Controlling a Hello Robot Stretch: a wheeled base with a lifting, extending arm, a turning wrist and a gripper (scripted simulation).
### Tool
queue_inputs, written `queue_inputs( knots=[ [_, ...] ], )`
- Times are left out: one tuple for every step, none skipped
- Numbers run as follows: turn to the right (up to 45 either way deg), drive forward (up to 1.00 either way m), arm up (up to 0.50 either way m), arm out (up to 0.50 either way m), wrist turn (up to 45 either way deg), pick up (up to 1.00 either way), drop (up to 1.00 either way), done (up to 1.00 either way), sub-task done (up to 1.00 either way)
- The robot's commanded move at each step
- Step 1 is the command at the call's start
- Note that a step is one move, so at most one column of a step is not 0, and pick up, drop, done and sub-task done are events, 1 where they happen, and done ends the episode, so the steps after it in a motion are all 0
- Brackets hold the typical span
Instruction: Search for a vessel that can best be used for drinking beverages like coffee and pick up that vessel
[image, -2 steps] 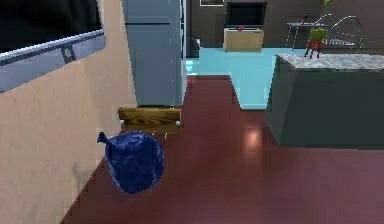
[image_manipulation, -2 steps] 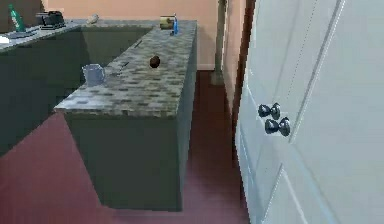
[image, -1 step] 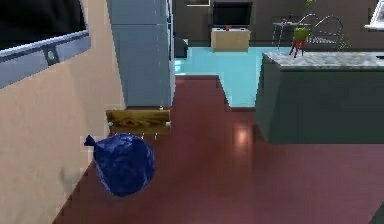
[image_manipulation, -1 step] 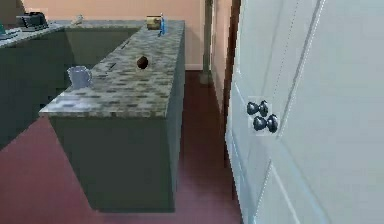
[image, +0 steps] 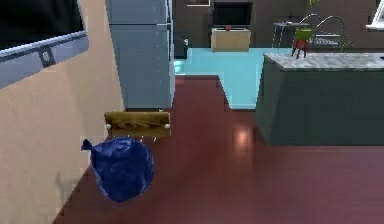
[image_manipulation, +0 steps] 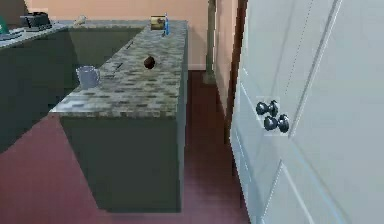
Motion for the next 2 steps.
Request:
queue_inputs(
  knots=[
    [45.0,0.0,0.0,0.0,0.0,0.0,0.0,0.0,0.0],
    [39.0,0.0,0.0,0.0,0.0,0.0,0.0,0.0,0.0]
  ],
)
